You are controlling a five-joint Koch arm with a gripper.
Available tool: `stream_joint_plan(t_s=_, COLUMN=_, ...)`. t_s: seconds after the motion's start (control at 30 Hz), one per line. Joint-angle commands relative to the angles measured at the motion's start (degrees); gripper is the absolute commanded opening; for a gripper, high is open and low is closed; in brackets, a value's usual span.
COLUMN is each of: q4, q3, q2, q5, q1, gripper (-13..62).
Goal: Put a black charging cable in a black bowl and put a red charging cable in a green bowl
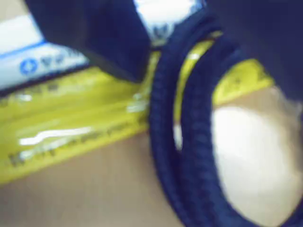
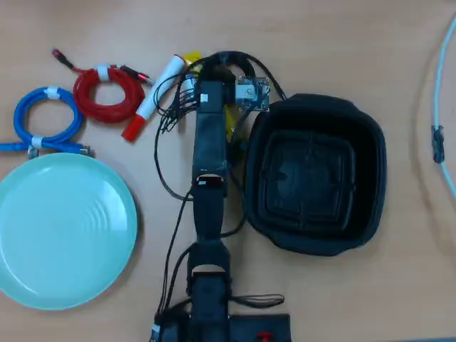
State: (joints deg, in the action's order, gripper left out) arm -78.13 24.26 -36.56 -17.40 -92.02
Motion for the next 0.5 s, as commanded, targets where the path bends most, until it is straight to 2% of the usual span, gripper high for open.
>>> stream_joint_plan(t_s=0.0, q4=2.6, q3=-2.8, q2=-0.1, q5=-1.1, q1=-0.8, gripper=33.9)
stream_joint_plan(t_s=0.03, q4=2.6, q3=-2.8, q2=0.0, q5=-1.0, q1=-0.8, gripper=30.2)
stream_joint_plan(t_s=0.1, q4=2.4, q3=-2.8, q2=0.0, q5=-0.8, q1=-0.9, gripper=18.1)
stream_joint_plan(t_s=0.2, q4=2.1, q3=-2.8, q2=-0.2, q5=-0.7, q1=-1.1, gripper=-9.1)
stream_joint_plan(t_s=0.23, q4=2.2, q3=-2.8, q2=-0.1, q5=-0.6, q1=-1.1, gripper=-10.0)
stream_joint_plan(t_s=0.27, q4=2.1, q3=-2.9, q2=-0.1, q5=-0.6, q1=-1.1, gripper=-6.2)
stream_joint_plan(t_s=0.3, q4=2.1, q3=-2.9, q2=-0.2, q5=-0.5, q1=-1.1, gripper=-5.3)
stream_joint_plan(t_s=0.47, q4=1.8, q3=-2.7, q2=-0.4, q5=-0.6, q1=-1.1, gripper=-7.0)
